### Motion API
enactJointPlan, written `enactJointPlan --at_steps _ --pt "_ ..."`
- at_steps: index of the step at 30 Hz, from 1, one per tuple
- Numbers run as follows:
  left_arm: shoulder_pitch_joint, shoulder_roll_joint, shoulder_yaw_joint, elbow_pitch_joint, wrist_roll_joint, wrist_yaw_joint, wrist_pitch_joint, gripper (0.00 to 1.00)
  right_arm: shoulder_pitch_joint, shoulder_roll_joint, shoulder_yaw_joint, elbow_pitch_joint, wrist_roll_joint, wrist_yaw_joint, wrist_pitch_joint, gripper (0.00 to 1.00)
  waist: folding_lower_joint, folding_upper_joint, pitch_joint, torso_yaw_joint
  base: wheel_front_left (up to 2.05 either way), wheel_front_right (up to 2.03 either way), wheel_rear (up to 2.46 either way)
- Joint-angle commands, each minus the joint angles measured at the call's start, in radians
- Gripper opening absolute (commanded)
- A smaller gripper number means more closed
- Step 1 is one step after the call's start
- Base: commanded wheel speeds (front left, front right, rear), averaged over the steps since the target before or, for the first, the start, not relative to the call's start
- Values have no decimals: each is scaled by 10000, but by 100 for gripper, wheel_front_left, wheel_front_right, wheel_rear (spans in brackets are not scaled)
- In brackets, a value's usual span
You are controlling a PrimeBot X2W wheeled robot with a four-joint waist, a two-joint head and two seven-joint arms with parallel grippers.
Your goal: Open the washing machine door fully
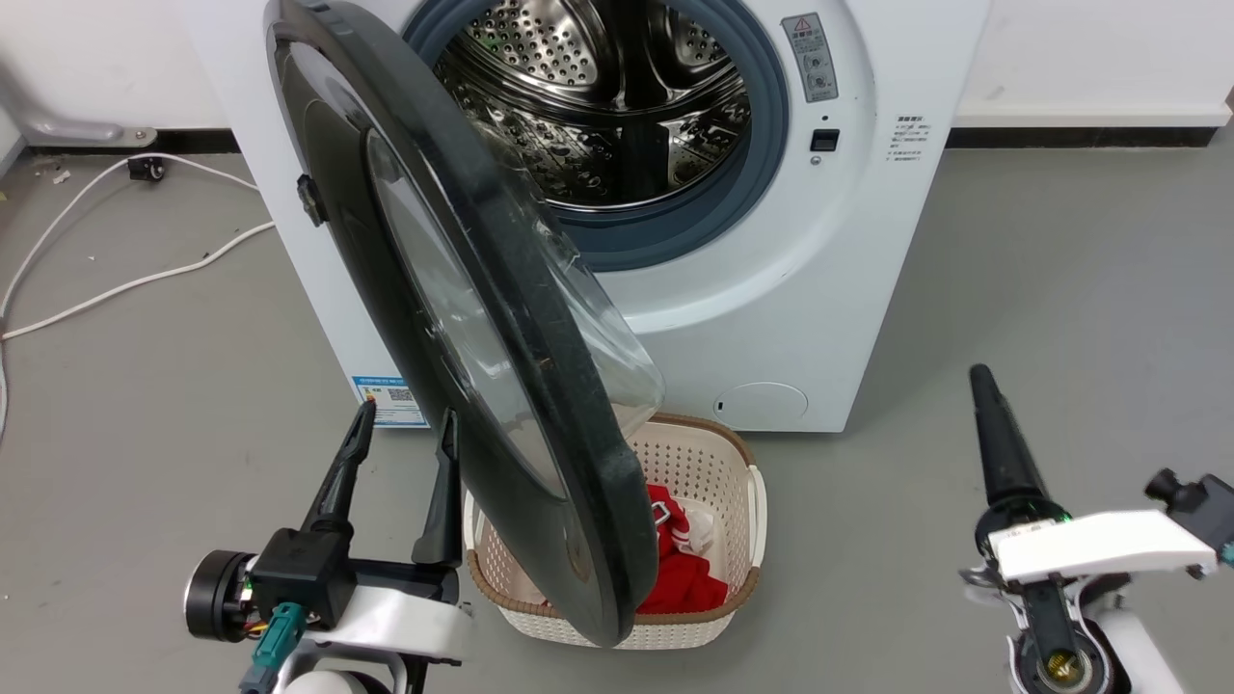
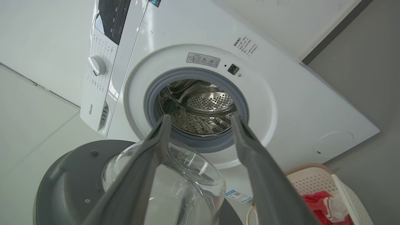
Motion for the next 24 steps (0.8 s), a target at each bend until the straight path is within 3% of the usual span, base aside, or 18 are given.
enactJointPlan --at_steps 1,4,5,9,13,14,18,24 --pt "143 -3 94 -23 69 57 -22 100 351 -17 -352 -131 -1122 0 -187 100 1 0 14 -64 0 0 0" --pt "125 -3 213 -43 76 63 -22 100 667 282 -1220 -476 -3356 0 -261 100 1 0 59 -140 0 0 0" --pt "125 -3 213 -43 76 63 -22 100 667 282 -1220 -476 -3356 0 -261 100 1 0 59 -140 0 0 0" --pt "72 -3 338 -67 106 75 -22 100 1109 854 -2498 -1659 -7036 0 -257 100 1 0 126 -188 0 0 0" --pt "33 -3 389 -44 149 67 -22 100 1667 1211 -2819 -3043 -10425 -1 -259 100 1 0 121 -190 0 0 0" --pt "33 -3 389 -44 149 67 -22 100 1667 1211 -2819 -3043 -10425 -1 -259 100 1 0 121 -190 0 0 0" --pt "37 -3 388 -26 163 43 -22 100 2114 1266 -2583 -3457 -12290 -1 -262 100 1 0 100 -172 0 0 0" --pt "27 -3 394 -3 178 1 -22 100 2420 1273 -2377 -3019 -12704 -1 -252 100 1 0 71 -156 0 0 0"
